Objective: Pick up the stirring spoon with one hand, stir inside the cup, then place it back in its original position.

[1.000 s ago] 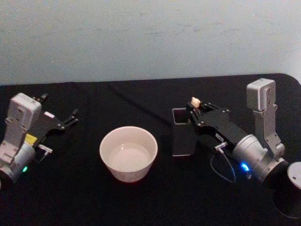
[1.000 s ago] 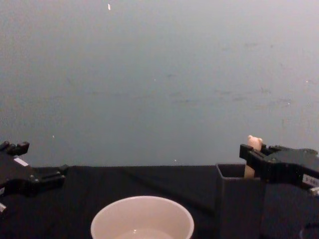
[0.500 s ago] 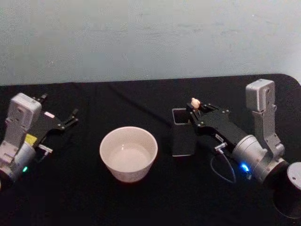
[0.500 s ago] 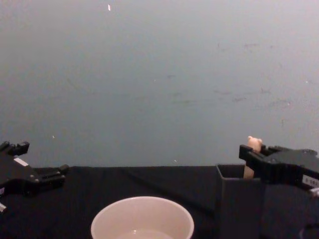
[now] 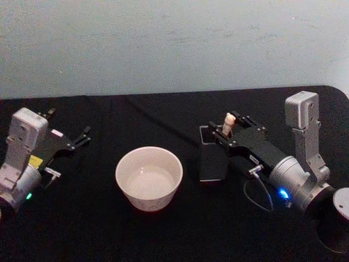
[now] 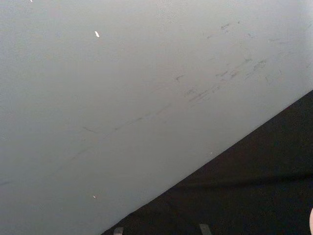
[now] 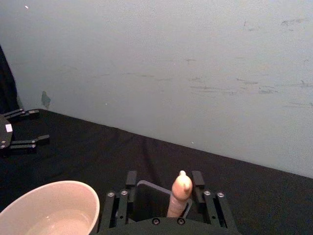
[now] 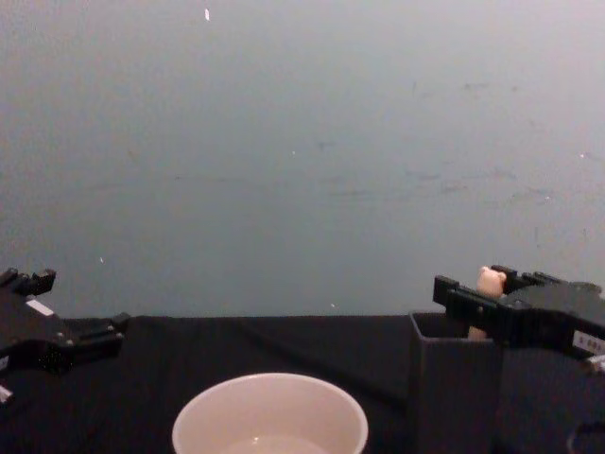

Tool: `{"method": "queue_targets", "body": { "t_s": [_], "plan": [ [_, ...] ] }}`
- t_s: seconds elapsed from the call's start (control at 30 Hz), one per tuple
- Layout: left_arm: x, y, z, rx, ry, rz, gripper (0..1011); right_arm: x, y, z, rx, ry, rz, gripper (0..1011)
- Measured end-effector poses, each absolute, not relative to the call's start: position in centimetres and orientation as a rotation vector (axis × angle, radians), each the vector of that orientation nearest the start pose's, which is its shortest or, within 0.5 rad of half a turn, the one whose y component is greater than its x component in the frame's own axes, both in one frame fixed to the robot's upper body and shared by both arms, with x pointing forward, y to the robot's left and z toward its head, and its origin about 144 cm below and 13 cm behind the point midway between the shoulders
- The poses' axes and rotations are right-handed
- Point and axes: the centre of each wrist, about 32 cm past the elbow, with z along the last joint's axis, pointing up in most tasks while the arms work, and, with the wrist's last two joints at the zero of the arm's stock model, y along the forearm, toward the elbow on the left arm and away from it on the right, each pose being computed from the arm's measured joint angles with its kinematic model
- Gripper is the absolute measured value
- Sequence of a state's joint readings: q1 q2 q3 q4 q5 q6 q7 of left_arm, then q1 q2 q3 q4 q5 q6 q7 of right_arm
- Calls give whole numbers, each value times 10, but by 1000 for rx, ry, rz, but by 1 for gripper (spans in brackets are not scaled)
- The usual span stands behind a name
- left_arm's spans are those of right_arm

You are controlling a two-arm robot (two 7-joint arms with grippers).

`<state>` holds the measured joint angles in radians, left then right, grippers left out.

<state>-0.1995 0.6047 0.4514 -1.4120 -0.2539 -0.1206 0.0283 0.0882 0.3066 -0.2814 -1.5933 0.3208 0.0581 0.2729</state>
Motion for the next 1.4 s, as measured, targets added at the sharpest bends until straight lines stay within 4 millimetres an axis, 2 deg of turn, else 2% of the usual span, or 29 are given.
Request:
{"method": "queue_targets", "body": {
  "t_s": [0.1, 0.2, 0.37, 0.5, 0.7, 0.93, 1.07, 1.4],
  "plan": [
    [489, 310, 1140, 305, -285, 1248, 1001, 472, -228, 1164, -24, 28, -1023, 791],
    [489, 310, 1140, 304, -285, 1248, 1001, 472, -228, 1164, -23, 28, -1023, 842],
    [489, 310, 1140, 304, -285, 1248, 1001, 472, -228, 1164, -23, 28, -1023, 992],
    [489, 310, 1140, 304, -285, 1248, 1001, 473, -229, 1165, -13, 16, -1019, 1000],
    [489, 310, 1140, 304, -285, 1248, 1001, 478, -235, 1181, 67, -51, -1022, 1000],
    [489, 310, 1140, 304, -285, 1248, 1001, 488, -247, 1196, 132, -127, -1146, 1000],
    [489, 310, 1140, 304, -285, 1248, 1001, 493, -252, 1189, 77, -147, -1234, 1000],
    [489, 310, 1140, 304, -285, 1248, 1002, 494, -258, 1145, -143, -109, -1297, 1000]
  ]
}}
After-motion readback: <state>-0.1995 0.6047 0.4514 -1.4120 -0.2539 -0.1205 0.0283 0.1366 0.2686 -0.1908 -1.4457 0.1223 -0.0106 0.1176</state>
